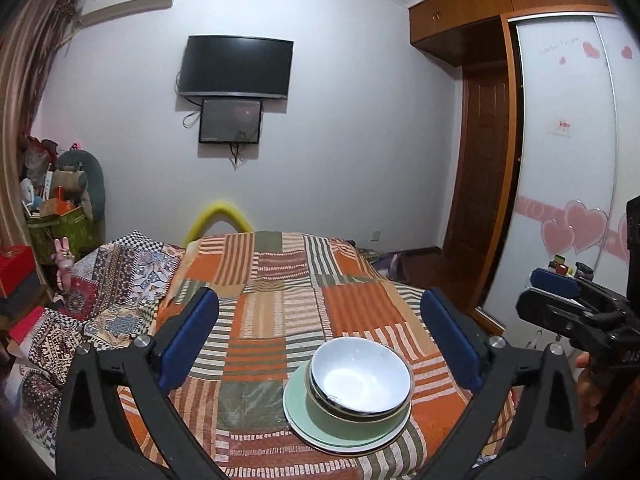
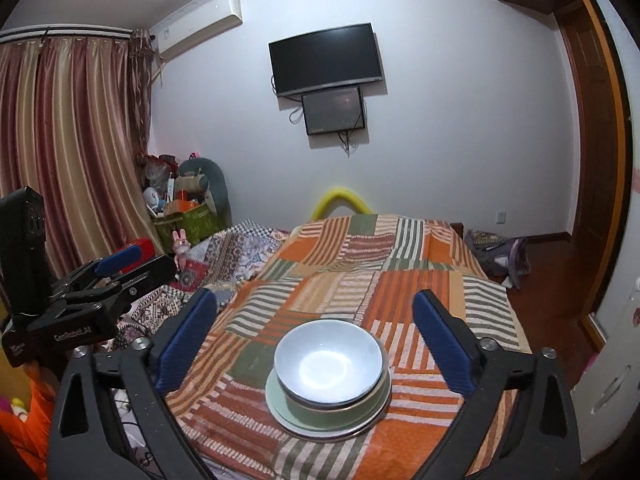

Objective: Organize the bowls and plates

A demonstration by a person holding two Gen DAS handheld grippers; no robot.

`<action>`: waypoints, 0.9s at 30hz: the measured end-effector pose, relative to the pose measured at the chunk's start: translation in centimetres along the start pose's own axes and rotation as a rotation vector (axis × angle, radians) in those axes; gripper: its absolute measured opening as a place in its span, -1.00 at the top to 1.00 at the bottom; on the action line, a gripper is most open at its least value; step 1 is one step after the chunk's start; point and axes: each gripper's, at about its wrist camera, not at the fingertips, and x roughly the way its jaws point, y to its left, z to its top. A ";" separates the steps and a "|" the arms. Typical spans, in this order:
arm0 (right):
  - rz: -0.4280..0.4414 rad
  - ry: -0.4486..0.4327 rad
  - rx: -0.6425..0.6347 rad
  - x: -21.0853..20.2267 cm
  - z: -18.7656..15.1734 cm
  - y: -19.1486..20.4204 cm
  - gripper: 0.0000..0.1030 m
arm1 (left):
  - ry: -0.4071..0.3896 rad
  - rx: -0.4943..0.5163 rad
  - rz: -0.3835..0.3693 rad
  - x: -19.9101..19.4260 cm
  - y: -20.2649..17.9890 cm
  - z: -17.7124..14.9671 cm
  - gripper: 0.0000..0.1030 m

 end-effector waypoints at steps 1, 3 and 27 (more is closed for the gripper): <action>-0.001 -0.006 -0.003 -0.1 0.0 0.1 -0.97 | -0.005 -0.001 0.006 -0.2 0.0 0.0 -1.00; -0.002 -0.013 -0.008 -0.2 -0.1 0.2 -0.99 | -0.014 -0.003 0.014 -0.6 0.0 -0.1 -1.00; -0.003 -0.023 -0.034 -0.6 -0.6 1.2 -0.99 | -0.016 -0.005 0.016 -1.2 -0.2 -0.4 -1.00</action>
